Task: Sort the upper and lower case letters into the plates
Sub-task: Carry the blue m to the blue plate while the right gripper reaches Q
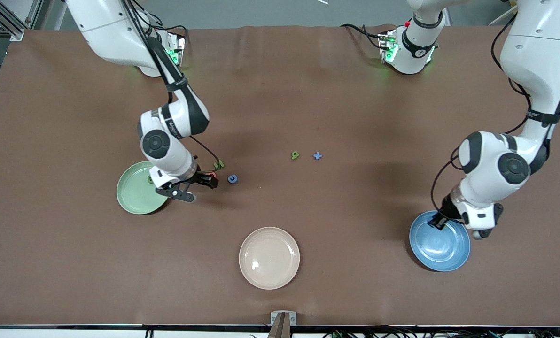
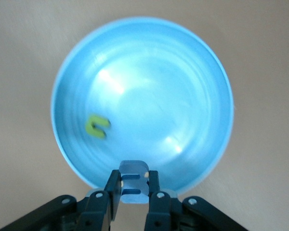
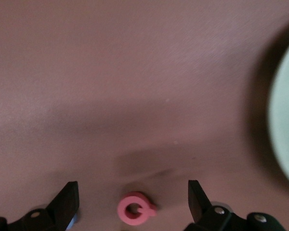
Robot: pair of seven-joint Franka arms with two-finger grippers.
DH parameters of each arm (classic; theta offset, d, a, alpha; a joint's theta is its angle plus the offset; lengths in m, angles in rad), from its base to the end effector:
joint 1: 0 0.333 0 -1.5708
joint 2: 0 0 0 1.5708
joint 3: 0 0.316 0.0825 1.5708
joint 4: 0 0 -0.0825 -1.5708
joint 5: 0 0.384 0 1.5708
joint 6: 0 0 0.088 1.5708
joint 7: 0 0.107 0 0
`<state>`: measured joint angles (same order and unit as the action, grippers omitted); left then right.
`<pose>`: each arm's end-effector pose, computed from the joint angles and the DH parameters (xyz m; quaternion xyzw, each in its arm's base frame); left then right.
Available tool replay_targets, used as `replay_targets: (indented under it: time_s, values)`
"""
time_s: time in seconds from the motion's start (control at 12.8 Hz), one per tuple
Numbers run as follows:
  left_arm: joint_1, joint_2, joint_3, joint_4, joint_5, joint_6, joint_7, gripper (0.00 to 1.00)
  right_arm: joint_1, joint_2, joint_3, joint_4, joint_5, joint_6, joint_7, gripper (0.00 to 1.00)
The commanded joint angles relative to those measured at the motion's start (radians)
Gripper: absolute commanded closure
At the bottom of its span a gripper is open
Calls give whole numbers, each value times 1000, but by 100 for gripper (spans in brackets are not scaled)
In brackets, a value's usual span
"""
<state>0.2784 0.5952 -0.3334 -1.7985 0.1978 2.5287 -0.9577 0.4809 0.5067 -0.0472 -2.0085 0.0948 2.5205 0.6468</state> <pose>0.6710 -0.0185 0.2479 0.9134 0.3968 0.0638 0.0653 0.5501 0.2544 0.2003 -0.9898 0.1415 0.0056 0.0156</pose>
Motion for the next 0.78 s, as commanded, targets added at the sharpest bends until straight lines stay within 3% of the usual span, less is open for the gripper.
replay_targets:
  time_s: [0.0,0.08,0.16,0.23,0.39,0.7]
  values:
    - [-19,92,2,115,12,-16,10,92,15,1,-8,-33,2,26,36,4]
    - [-21,110,2,138,12,-16,8,85,16,0,-8,-51,0,27,36,5]
    - [-25,123,2,152,12,-16,8,61,18,-4,-8,-68,0,35,34,8]
    - [-33,109,-9,131,12,-28,-8,1,21,-8,-8,-116,0,87,34,15]
    - [-62,31,-18,62,11,-156,-44,0,27,-10,-8,-124,0,96,36,20]
    - [-59,-40,-142,41,3,-355,-88,0,42,-16,-8,-138,0,96,37,25]
